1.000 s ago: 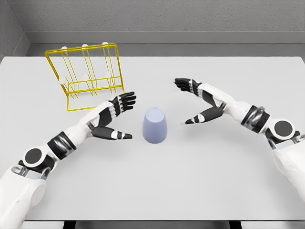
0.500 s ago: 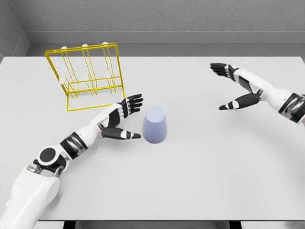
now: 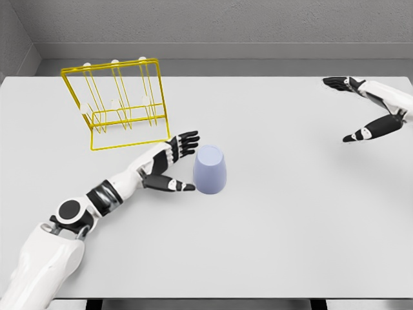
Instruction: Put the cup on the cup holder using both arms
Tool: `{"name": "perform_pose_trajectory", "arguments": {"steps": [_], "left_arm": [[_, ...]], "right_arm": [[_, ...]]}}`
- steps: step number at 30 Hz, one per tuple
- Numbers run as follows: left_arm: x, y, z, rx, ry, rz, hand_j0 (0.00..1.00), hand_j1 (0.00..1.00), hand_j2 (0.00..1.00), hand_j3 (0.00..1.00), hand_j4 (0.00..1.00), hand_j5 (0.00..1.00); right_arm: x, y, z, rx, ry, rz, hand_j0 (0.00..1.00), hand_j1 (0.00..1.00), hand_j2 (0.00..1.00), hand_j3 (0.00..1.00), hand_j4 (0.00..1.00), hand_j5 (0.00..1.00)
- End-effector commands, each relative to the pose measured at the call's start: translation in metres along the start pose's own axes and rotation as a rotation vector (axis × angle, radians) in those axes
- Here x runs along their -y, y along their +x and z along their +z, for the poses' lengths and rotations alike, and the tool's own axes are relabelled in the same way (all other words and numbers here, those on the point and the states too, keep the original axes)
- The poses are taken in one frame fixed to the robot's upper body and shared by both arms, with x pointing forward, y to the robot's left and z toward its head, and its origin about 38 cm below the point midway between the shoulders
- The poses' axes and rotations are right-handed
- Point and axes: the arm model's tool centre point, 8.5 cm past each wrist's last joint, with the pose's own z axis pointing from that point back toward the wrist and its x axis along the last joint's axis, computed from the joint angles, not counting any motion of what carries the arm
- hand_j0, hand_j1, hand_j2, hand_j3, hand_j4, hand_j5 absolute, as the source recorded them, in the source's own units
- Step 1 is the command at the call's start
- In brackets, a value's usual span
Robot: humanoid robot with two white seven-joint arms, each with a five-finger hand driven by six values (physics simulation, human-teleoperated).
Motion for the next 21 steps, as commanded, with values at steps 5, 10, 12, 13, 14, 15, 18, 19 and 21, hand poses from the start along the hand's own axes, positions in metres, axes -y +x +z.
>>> {"name": "perform_pose_trajectory", "arguments": {"steps": [5, 10, 12, 13, 14, 15, 18, 19, 21], "left_arm": [[0.005, -0.001, -0.002, 0.002, -0.012, 0.007, 1.0, 1.0, 1.0, 1.0, 1.0, 1.0], [0.019, -0.003, -0.015, 0.01, -0.036, 0.015, 1.0, 1.0, 1.0, 1.0, 1.0, 1.0], [0.022, -0.003, -0.017, 0.01, -0.04, 0.007, 1.0, 1.0, 1.0, 1.0, 1.0, 1.0], [0.022, -0.003, -0.017, 0.01, -0.04, 0.007, 1.0, 1.0, 1.0, 1.0, 1.0, 1.0], [0.023, -0.003, -0.018, 0.013, -0.042, 0.009, 1.0, 1.0, 1.0, 1.0, 1.0, 1.0], [0.023, -0.002, -0.018, 0.014, -0.042, 0.01, 1.0, 1.0, 1.0, 1.0, 1.0, 1.0], [0.024, -0.002, -0.019, 0.015, -0.042, 0.011, 1.0, 1.0, 1.0, 1.0, 1.0, 1.0], [0.026, -0.002, -0.021, 0.02, -0.044, 0.015, 1.0, 1.0, 1.0, 1.0, 1.0, 1.0], [0.027, -0.001, -0.022, 0.025, -0.046, 0.017, 1.0, 1.0, 1.0, 1.0, 1.0, 1.0]], "right_arm": [[0.003, 0.0, 0.006, -0.037, 0.027, 0.016, 1.0, 1.0, 1.0, 1.0, 1.0, 1.0], [0.004, 0.004, -0.001, -0.025, 0.035, 0.023, 1.0, 1.0, 1.0, 1.0, 1.0, 1.0], [0.004, 0.004, -0.001, -0.025, 0.037, 0.027, 1.0, 1.0, 1.0, 1.0, 1.0, 1.0], [0.004, 0.005, -0.001, -0.024, 0.038, 0.027, 1.0, 1.0, 1.0, 1.0, 1.0, 1.0], [0.004, 0.005, -0.001, -0.023, 0.035, 0.027, 1.0, 1.0, 1.0, 1.0, 1.0, 1.0], [0.009, 0.009, -0.003, -0.013, 0.027, 0.034, 1.0, 1.0, 1.0, 1.0, 1.0, 1.0], [0.01, 0.011, -0.005, -0.008, 0.023, 0.035, 1.0, 1.0, 1.0, 1.0, 1.0, 1.0], [0.01, 0.011, -0.005, -0.009, 0.024, 0.036, 1.0, 1.0, 1.0, 1.0, 1.0, 1.0], [0.011, 0.012, -0.005, -0.008, 0.023, 0.037, 1.0, 1.0, 1.0, 1.0, 1.0, 1.0]]}}
